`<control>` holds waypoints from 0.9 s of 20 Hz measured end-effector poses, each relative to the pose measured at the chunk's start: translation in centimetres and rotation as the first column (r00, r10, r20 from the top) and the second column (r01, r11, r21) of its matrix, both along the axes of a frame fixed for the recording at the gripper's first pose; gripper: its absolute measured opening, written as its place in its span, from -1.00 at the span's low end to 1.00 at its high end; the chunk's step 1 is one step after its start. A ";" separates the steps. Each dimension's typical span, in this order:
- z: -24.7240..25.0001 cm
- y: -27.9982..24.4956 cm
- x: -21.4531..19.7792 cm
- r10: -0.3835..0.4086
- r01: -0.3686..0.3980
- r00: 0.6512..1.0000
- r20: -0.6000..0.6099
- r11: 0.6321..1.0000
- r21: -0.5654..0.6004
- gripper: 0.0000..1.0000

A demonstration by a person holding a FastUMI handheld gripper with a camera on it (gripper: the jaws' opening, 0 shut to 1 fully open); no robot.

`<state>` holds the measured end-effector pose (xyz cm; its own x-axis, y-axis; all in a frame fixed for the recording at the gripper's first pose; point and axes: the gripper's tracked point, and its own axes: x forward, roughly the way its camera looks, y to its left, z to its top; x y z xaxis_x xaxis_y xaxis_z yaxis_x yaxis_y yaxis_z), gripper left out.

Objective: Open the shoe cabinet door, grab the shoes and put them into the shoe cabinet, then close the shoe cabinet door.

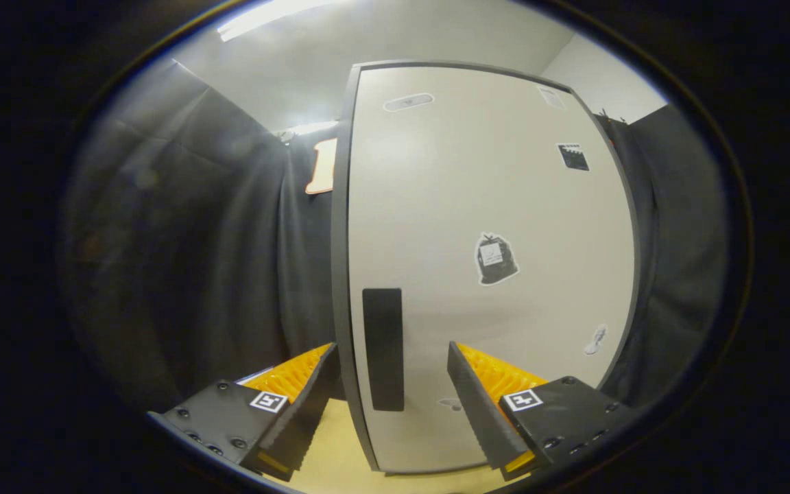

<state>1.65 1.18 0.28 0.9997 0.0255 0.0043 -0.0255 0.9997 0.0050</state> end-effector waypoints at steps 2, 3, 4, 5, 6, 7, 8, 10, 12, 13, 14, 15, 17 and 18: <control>-0.4 0.1 1.0 -0.008 0.008 1.000 -0.007 1.000 -0.001 -0.31; -0.7 0.0 1.6 -0.015 0.015 1.000 -0.012 1.000 0.000 -0.31; -1.0 -0.1 2.2 -0.024 0.024 1.000 -0.020 1.000 0.001 -0.31; -1.4 -0.2 2.7 -0.028 0.028 0.999 -0.033 1.000 0.004 -0.31; -1.8 -0.2 3.1 -0.029 0.029 0.999 -0.044 1.000 0.005 -0.31; -2.3 -0.3 3.7 -0.033 0.034 0.998 -0.055 0.999 0.004 -0.31; -2.5 -0.7 3.4 -0.062 0.062 0.996 -0.059 0.998 -0.008 -0.31; -2.3 -0.7 3.7 -0.069 0.068 0.997 -0.029 0.997 -0.036 -0.31; -2.4 -0.6 3.9 -0.072 0.070 0.997 -0.021 0.996 -0.061 -0.31; -2.3 -0.5 3.5 -0.065 0.064 0.998 -0.018 0.996 -0.059 -0.31; -2.5 0.0 3.6 -0.053 0.052 0.998 -0.023 0.997 -0.049 -0.31; -2.6 0.5 3.6 -0.041 0.040 0.999 -0.027 0.999 -0.036 -0.31; -2.5 0.7 3.7 -0.051 0.050 0.998 -0.032 0.998 -0.030 -0.31; -2.6 0.6 3.7 -0.056 0.055 0.998 -0.040 0.998 -0.029 -0.31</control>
<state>5.37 1.82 -2.35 0.9989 -0.0304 -0.0361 0.0296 0.9993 -0.0233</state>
